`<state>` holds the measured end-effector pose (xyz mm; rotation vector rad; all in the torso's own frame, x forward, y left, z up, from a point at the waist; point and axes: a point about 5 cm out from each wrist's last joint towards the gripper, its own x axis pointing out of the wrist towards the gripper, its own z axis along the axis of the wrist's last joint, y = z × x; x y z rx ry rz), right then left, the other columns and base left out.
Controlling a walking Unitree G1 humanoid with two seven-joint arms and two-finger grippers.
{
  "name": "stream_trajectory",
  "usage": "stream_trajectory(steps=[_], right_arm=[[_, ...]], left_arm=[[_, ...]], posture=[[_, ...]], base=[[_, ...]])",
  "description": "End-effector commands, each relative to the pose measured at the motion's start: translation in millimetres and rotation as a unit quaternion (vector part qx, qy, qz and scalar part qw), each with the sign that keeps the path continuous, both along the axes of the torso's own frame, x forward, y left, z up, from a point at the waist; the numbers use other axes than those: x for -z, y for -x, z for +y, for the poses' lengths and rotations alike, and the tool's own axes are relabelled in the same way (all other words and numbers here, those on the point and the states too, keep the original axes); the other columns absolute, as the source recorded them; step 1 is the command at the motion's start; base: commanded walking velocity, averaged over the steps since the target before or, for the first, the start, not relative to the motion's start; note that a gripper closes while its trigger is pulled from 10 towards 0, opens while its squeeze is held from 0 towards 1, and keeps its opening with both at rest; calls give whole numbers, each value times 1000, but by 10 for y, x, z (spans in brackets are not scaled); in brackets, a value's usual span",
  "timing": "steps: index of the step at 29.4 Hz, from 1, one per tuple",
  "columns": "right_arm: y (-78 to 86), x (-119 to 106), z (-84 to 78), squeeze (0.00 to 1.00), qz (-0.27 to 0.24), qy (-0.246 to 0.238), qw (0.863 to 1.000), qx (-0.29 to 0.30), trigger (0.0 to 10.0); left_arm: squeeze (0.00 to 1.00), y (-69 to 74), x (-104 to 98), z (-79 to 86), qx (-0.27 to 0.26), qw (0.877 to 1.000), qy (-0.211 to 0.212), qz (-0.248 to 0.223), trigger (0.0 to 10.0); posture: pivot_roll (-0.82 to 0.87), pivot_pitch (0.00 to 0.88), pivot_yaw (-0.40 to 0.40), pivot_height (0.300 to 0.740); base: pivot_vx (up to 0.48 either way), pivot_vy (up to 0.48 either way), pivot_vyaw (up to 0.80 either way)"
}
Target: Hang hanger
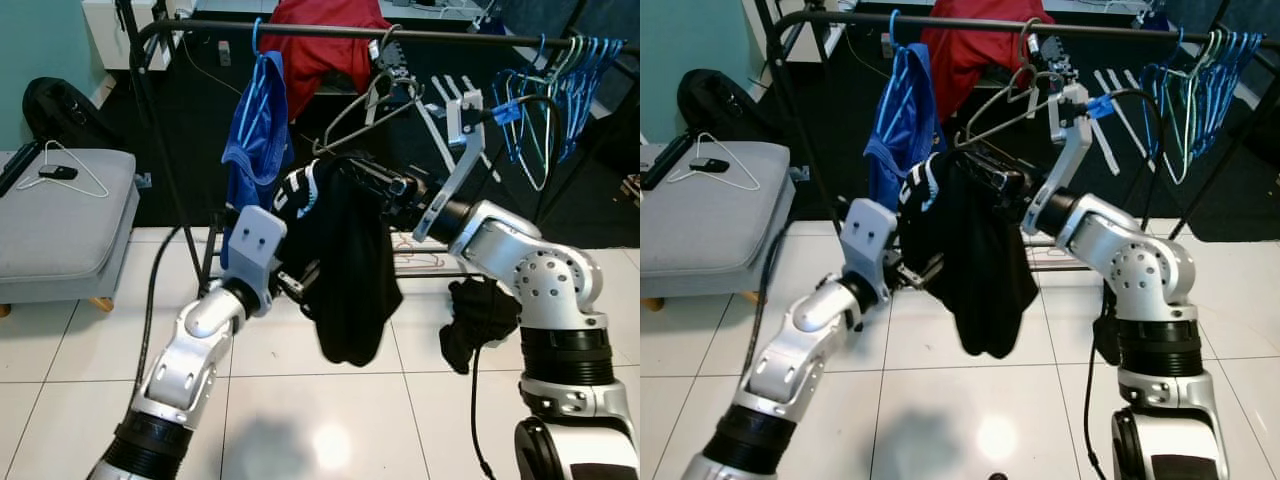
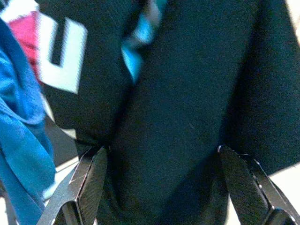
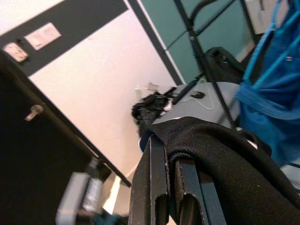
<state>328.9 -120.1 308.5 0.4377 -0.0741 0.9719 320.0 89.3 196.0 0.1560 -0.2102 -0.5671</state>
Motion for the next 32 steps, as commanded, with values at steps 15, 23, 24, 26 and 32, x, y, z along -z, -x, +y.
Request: stream_trajectory(steps=[15,23,24,26,32], right_arm=[[47,-99,104,0,-25,-25,999,-30,0],[23,-129,95,0,-24,-35,999,-20,0],[16,-131,96,0,-24,-36,999,-20,0],[15,-125,100,0,-24,-36,999,-20,0],[-8,-196,116,0,-21,-57,998,-34,0]], left_arm=[[0,-62,105,13,-29,999,-18,-5,10000],[0,-86,87,-19,-27,999,-23,-12,10000],[0,-91,94,-14,-27,999,-25,-13,10000],[0,-81,102,-11,-27,999,-24,-14,10000],[0,-88,20,-13,-45,996,-34,-65,10000]], posture=[[-49,123,-30,740],[-55,131,-33,740],[-55,126,-36,740],[-51,114,-39,740],[-53,152,-64,740]], base=[[0,0,0],[0,0,0],[0,0,0],[0,0,0],[0,0,0]])
